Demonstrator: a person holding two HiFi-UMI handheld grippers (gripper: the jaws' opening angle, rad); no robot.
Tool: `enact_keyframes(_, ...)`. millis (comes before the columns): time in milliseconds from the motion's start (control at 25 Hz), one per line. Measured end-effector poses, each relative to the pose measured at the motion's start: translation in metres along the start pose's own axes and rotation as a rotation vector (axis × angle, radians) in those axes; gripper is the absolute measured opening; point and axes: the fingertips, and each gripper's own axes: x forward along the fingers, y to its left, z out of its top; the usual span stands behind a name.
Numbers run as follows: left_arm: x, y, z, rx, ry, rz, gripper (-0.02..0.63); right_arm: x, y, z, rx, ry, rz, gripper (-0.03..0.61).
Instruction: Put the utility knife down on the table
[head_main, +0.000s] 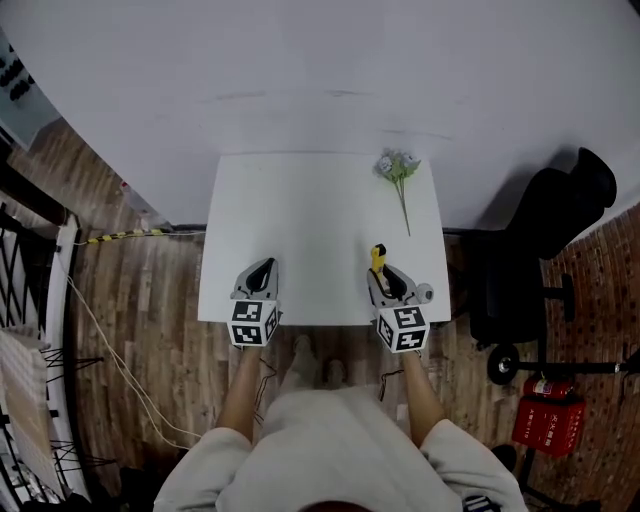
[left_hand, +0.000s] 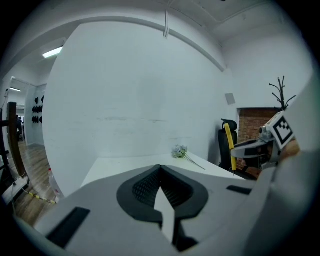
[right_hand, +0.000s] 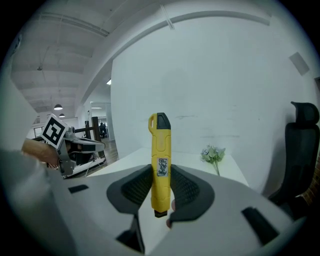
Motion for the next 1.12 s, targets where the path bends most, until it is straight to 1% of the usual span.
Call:
enact_keyframes(200,0.015,0.015,-0.016,-0.022,0.046,-0.005,0.006,0.019,0.0,-0.015,0.02,0.049,0.0,0.109)
enact_keyframes(600,0.047,0.029,-0.051,-0.058,0.131,-0.014,0.006,0.052,-0.007,-0.056,0.055,0.151,0.007,0.11)
enact_keyframes(960,0.071,0.041,-0.072,-0.077,0.179,-0.015,0.006,0.078,-0.011,-0.083,0.084,0.223,0.013,0.11)
enact_keyframes(1120,0.079,0.045,-0.078,-0.086,0.189,-0.013,0.006,0.092,-0.014,-0.093,0.068,0.252,0.024,0.11)
